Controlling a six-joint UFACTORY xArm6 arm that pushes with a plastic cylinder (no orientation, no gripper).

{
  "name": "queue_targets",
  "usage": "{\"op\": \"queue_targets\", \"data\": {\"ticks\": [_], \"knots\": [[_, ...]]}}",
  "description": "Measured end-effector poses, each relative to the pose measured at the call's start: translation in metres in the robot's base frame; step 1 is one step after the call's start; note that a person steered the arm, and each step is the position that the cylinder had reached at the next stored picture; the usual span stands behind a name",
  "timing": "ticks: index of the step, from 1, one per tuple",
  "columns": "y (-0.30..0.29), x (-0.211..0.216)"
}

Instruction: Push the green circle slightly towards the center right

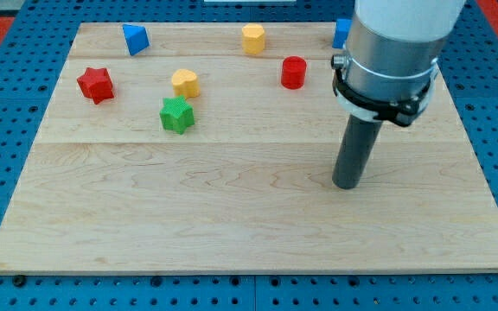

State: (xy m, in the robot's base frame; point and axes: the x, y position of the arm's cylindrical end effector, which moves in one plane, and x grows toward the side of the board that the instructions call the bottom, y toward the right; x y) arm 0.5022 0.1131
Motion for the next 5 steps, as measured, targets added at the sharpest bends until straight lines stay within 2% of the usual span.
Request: {"op": "queue_targets", "data": {"ticks": [2, 5], "knots": [[0.008, -0.057], [0.056, -0.077]]}}
